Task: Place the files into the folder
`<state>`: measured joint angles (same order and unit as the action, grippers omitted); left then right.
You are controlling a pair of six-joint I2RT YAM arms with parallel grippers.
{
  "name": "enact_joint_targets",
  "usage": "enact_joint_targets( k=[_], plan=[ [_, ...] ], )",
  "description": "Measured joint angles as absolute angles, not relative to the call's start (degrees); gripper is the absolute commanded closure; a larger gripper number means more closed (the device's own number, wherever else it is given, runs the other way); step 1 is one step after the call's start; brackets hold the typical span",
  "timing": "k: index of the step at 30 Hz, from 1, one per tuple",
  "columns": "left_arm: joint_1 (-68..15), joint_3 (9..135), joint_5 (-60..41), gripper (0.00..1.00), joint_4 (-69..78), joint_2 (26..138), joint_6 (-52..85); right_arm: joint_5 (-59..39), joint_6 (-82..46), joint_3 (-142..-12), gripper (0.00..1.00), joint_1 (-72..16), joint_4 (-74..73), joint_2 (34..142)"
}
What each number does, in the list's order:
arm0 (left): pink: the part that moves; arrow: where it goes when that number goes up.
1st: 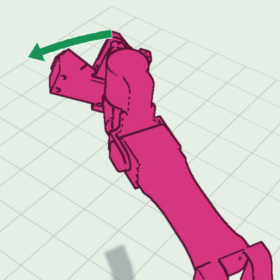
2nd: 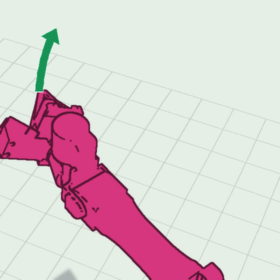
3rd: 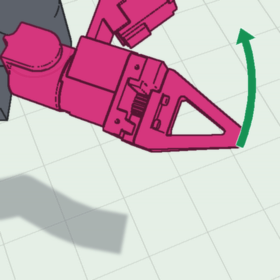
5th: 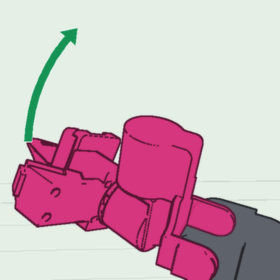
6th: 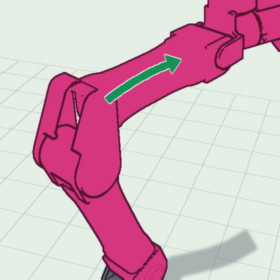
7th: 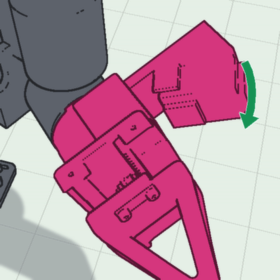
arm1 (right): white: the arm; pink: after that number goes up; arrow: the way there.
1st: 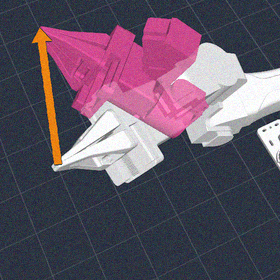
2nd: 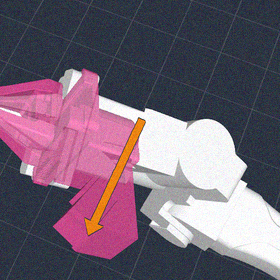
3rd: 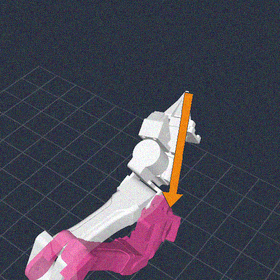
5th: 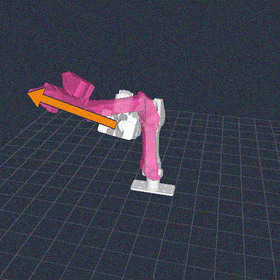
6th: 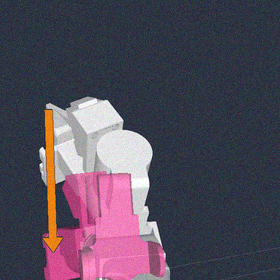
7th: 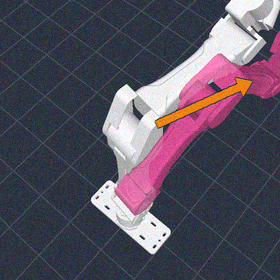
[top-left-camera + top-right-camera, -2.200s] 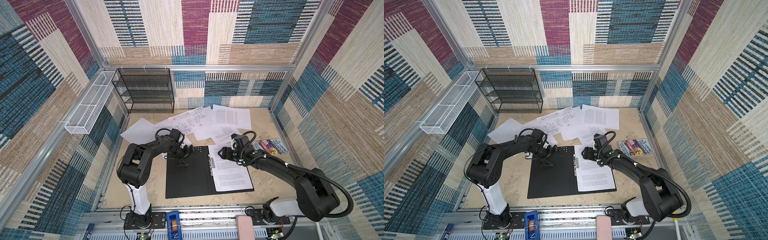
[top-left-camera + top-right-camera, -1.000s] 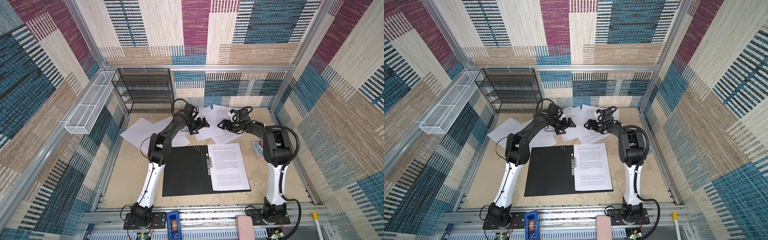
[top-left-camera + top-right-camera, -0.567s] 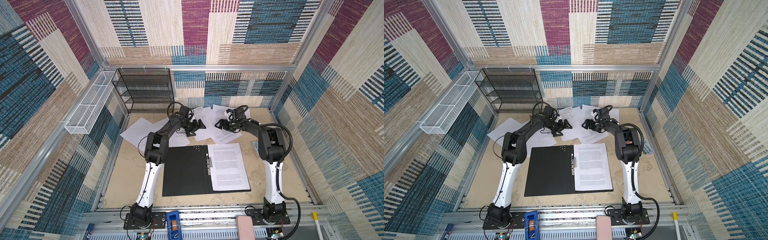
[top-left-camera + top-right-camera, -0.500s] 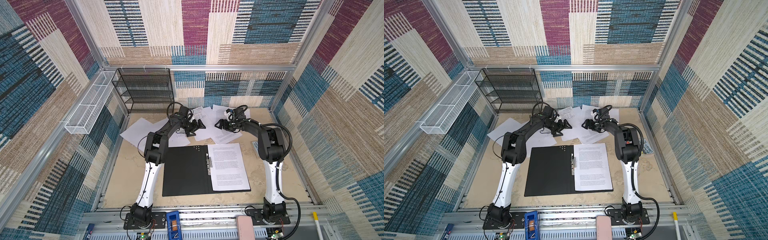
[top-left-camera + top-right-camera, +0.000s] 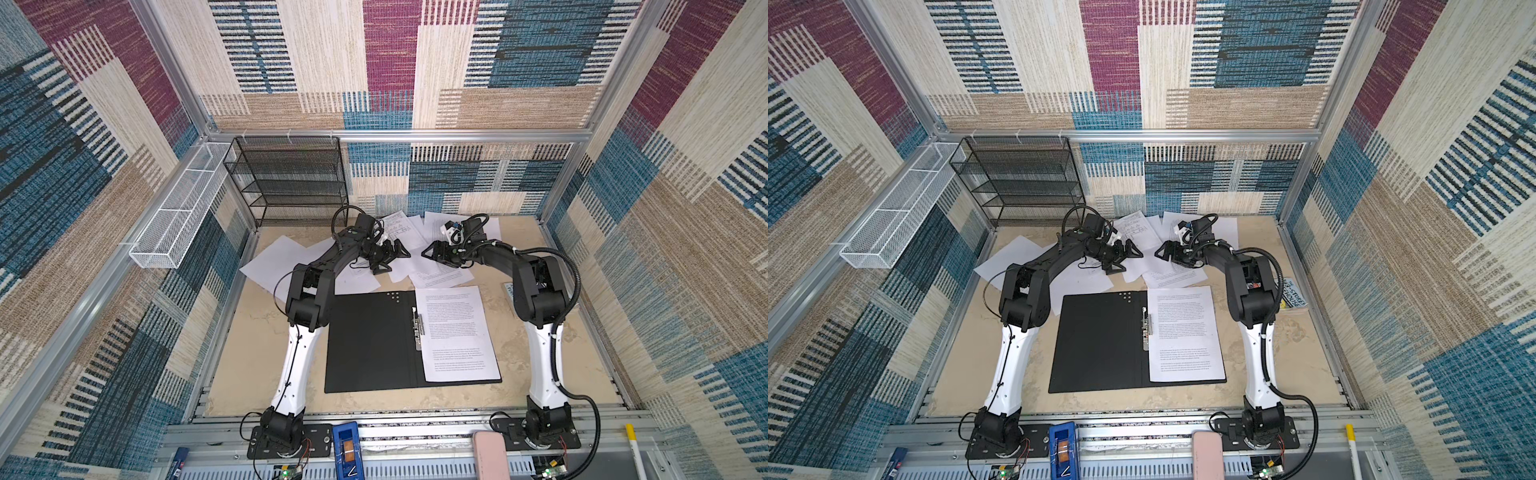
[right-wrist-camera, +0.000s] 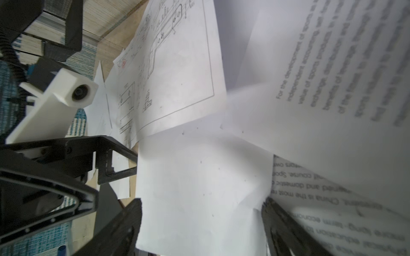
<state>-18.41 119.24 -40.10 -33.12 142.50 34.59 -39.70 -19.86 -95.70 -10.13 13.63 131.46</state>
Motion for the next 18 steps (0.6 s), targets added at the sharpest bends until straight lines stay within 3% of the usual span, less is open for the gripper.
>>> enact_joint_targets(
  k=[18],
  plan=[
    [-17.0, 114.6, -41.3, 0.01, -31.0, 140.3, 34.5, -54.6, -32.0, -104.2, 0.06, -9.8, 3.9, 140.1]
  ],
)
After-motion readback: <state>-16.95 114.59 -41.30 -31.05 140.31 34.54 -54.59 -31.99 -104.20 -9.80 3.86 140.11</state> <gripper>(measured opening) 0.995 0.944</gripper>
